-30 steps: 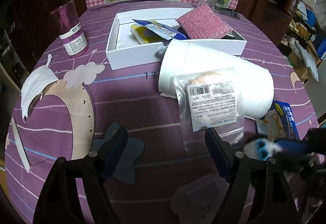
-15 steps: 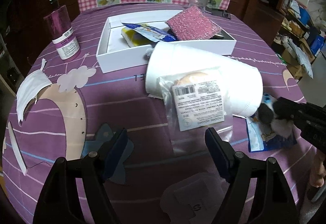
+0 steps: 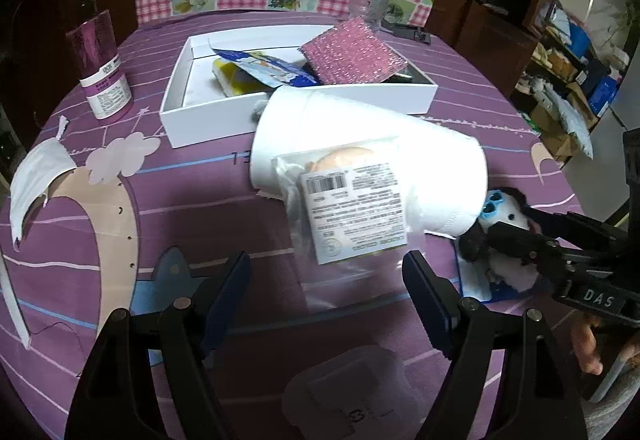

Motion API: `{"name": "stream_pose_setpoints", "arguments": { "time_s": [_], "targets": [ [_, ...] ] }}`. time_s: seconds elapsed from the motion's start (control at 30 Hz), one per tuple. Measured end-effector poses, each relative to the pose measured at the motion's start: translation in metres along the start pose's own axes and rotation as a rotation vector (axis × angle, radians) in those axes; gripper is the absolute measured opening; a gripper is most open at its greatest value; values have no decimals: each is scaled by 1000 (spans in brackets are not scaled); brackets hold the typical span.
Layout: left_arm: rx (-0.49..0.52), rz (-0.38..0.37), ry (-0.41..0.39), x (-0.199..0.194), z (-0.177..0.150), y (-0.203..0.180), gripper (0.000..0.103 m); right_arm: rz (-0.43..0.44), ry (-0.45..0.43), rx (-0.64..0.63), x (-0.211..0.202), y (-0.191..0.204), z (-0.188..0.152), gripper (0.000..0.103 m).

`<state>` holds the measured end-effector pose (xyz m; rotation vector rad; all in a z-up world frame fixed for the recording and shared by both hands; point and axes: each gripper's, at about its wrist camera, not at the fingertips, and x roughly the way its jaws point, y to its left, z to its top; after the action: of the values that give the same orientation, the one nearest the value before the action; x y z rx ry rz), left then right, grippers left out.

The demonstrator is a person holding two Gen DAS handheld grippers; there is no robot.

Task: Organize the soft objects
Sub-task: 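Close the right tool around the white plush dog toy and lift it, then grasp the bagged white roll with the left tool while the right tool holds the plush toy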

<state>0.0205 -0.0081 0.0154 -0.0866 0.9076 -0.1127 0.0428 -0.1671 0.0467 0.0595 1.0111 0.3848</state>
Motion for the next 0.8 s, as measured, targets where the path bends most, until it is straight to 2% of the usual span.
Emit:
{"name": "stream_pose_setpoints", "arguments": {
  "time_s": [0.2, 0.4, 0.5, 0.63, 0.73, 0.8],
  "targets": [
    [8, -14, -40, -4, -1, -8, 79, -34, 11, -52, 3, 9, -3, 55],
    [-24, -24, -26, 1, 1, -5, 79, -7, 17, 21, 4, -1, 0, 55],
    [-47, -26, -28, 2, 2, -2, 79, -8, 26, 10, 4, 0, 0, 56],
    [-73, -42, -24, 5, 3, 1, 79, -39, 26, -48, 7, 9, -1, 62],
    [-86, -41, -19, 7, 3, 2, 79, -60, 20, -44, 7, 12, -2, 64],
    [-98, -49, -18, 7, 3, 4, 79, -39, 17, -19, 5, 10, -3, 64]
  ]
}}
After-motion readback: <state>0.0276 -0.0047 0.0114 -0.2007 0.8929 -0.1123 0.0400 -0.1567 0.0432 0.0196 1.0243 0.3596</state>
